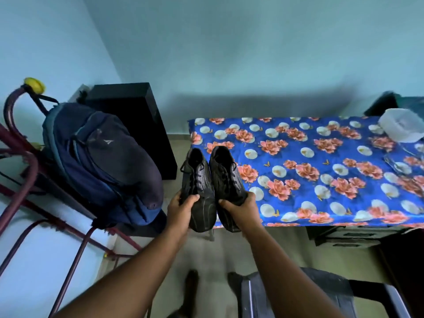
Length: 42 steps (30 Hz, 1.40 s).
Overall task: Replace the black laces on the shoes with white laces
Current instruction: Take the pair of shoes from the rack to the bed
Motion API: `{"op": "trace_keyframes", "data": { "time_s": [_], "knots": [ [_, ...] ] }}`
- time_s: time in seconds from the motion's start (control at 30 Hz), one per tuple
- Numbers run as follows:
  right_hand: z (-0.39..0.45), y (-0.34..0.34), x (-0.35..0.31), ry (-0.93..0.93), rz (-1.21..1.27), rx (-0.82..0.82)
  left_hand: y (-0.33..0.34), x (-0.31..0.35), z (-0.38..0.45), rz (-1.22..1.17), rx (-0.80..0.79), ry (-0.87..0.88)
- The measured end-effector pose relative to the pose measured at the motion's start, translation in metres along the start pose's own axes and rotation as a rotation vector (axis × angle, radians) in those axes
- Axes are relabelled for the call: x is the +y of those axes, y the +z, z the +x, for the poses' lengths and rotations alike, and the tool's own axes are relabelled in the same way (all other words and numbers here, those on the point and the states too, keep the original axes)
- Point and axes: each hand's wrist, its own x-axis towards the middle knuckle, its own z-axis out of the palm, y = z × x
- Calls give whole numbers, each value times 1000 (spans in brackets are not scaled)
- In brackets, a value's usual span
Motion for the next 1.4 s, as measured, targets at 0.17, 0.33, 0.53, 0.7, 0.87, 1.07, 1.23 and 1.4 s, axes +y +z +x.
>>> {"op": "trace_keyframes", "data": {
  "time_s": [0.17,0.33,0.53,0.7,0.87,1.07,1.23,1.4],
  "knots": [
    [65,6,-40,-3,18,71,40,34,76,1,-59,37],
    [123,6,-69,1,63,116,79,63,140,-15,-135,27],
    [169,-7,-100,52,84,182,122,89,184,-25,-235,-15],
    [206,-23,-118,42,35,212,157,101,209,-34,-253,-30],
    [257,-49,-125,48,32,209,205,107,236,-15,-283,-32],
    [364,-105,-107,42,64,193,311,92,284,7,-277,-13],
    [447,-164,-77,37,-8,161,400,61,299,13,-190,-50],
    [496,-208,-56,-1,-64,142,460,33,306,20,-143,0]
  ]
}}
